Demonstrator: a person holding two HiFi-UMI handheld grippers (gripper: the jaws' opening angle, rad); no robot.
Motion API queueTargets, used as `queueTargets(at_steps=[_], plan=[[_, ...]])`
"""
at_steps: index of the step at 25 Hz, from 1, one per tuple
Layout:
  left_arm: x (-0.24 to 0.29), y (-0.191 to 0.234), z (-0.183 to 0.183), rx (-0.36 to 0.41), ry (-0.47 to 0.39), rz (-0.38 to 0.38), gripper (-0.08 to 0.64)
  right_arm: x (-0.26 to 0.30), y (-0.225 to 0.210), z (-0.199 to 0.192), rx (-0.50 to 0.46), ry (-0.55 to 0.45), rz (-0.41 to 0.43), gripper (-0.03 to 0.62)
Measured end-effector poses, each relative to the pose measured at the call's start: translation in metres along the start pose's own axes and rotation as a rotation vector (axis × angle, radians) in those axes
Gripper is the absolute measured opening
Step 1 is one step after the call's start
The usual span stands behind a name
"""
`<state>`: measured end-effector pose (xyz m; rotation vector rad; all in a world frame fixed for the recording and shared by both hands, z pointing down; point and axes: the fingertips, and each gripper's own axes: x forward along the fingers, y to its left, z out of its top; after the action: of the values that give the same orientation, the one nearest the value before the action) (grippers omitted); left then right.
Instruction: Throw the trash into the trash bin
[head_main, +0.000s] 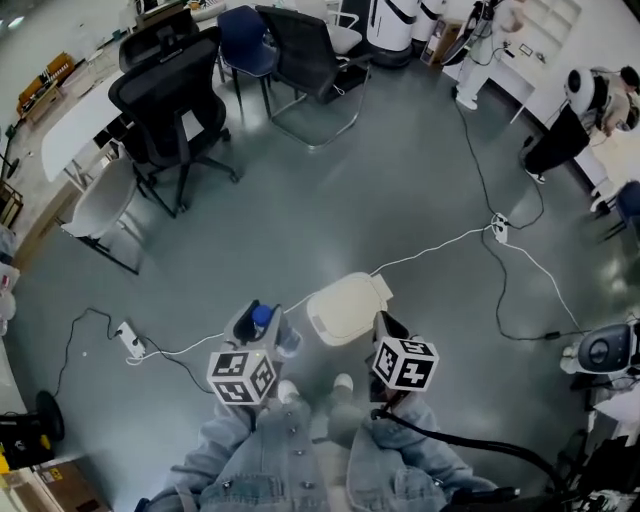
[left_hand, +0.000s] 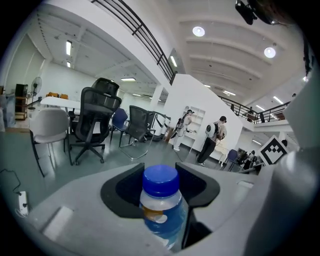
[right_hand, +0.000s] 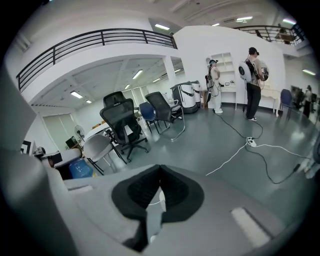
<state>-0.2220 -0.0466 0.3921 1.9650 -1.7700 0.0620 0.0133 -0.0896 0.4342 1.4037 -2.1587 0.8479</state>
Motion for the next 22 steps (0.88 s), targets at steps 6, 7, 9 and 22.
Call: queueTargets(at_steps=[6,7,9,22], plan=[[0.021,0.004,-0.020,-0.005,0.032,0.017,0.204,0.019,-0.020,-0.012,0.014,0.045,-0.001,0.003],[0.024,0.006,-0.025,-0.005,0.039,0.024,0.204,0.022,-0.023,-0.016,0.016,0.052,-0.003,0.003],[0.028,0.011,-0.037,0.000,0.057,0.033,0.205,0.029,-0.027,-0.024,0.021,0.065,-0.007,0.003],[0.079,0.073,-0.181,-0.008,0.164,0.066,0.204,0.112,-0.076,-0.150,0.070,0.179,-0.039,0.003]])
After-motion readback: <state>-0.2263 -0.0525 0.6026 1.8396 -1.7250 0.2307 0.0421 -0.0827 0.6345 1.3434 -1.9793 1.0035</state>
